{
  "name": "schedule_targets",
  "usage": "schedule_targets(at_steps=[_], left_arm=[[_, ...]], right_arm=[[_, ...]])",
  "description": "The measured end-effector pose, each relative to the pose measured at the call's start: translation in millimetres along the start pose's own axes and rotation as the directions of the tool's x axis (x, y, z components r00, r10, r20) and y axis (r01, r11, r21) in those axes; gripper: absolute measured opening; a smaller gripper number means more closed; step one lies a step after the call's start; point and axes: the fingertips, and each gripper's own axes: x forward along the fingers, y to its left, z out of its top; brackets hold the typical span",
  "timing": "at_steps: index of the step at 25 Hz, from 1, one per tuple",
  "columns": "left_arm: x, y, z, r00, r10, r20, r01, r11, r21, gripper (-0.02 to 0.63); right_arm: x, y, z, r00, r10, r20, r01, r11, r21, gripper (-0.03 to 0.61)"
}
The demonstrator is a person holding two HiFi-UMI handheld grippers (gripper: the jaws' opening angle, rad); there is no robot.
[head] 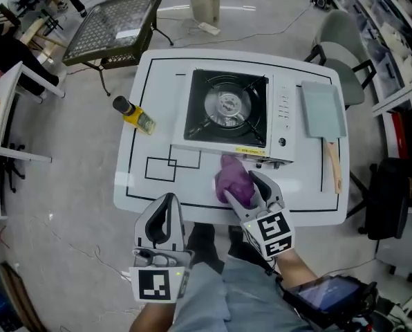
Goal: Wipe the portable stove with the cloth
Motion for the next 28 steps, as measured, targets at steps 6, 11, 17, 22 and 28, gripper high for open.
schedule_targets(at_steps=[6,11,17,22,28], left_arm=[[42.1,21.4,-37.9,0.995,-0.059,-0.080,0.057,0.998,-0.030,0.018],[55.8,34.6,-66.4,0.986,-0.072,-0.150,0.063,0.996,-0.063,0.018],[65.8,37.4,-77.5,0.980,-0.112,-0.164,0.102,0.993,-0.065,0.018],[68.9,36.0,-76.7,0.976,-0.144,-0.164,0.133,0.988,-0.073,0.018],[70.0,42.4,-57.5,0.977,-0.165,-0.134,0.158,0.985,-0.062,0.018]], right_arm=[[44.9,-3.3,-37.0,0.994,0.007,-0.114,-0.005,1.000,0.010,0.261],[51.8,8.3,-50.7,0.990,0.049,-0.131,-0.049,0.999,0.004,0.261],[54.4,18.0,-70.5,0.981,0.052,-0.188,-0.075,0.991,-0.115,0.265],[58.9,9.4,-69.9,0.980,-0.031,-0.196,0.008,0.993,-0.121,0.262],[58.6,-6.0,-65.3,0.974,-0.064,-0.219,0.075,0.996,0.041,0.156]])
